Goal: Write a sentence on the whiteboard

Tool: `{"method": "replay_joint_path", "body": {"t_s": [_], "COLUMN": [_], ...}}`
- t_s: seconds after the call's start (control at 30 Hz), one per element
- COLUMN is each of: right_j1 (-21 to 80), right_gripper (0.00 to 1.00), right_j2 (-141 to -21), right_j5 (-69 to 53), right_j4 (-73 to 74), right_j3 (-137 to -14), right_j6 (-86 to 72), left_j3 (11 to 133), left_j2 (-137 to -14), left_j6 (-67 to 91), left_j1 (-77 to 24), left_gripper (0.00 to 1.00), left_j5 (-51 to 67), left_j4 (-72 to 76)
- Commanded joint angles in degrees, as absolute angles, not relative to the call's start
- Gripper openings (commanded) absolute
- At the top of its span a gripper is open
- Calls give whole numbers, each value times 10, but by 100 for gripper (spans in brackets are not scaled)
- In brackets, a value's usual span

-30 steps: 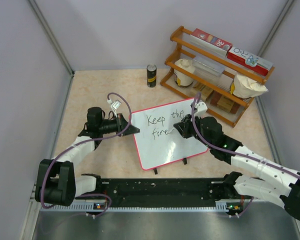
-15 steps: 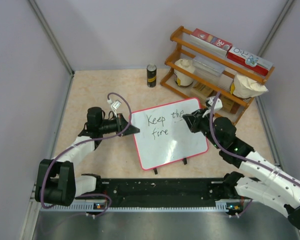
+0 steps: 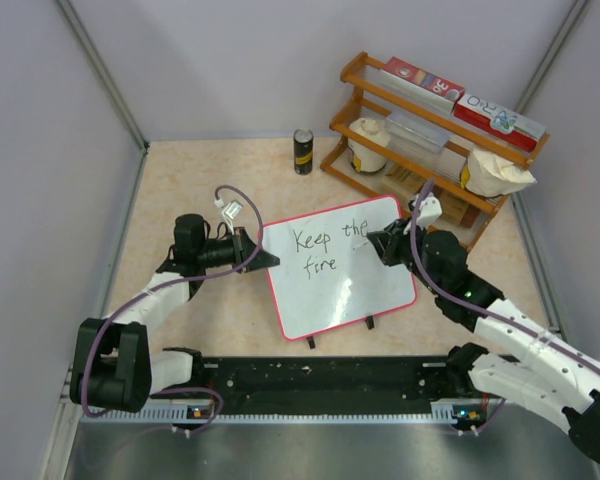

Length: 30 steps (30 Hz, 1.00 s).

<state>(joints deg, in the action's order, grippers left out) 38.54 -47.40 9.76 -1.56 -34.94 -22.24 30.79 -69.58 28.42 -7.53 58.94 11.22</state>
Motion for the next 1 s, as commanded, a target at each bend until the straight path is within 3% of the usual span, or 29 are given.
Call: {"method": "replay_joint_path", "body": {"t_s": [0.0,0.97], "right_j1": [383,382], "right_gripper": [0,0], "right_j2": [-485,-506], "right_j5": [75,39], "right_j4": [-29,-26], "right_j3": [-338,-319], "right_j6": [-232,-237], "left_j3": [296,295], "left_j2": [-698,-699], "left_j6": [220,220], "left_j1": [-74,-74], "left_gripper": [0,0], "left_j5": [530,532], "left_j4": [91,95]}}
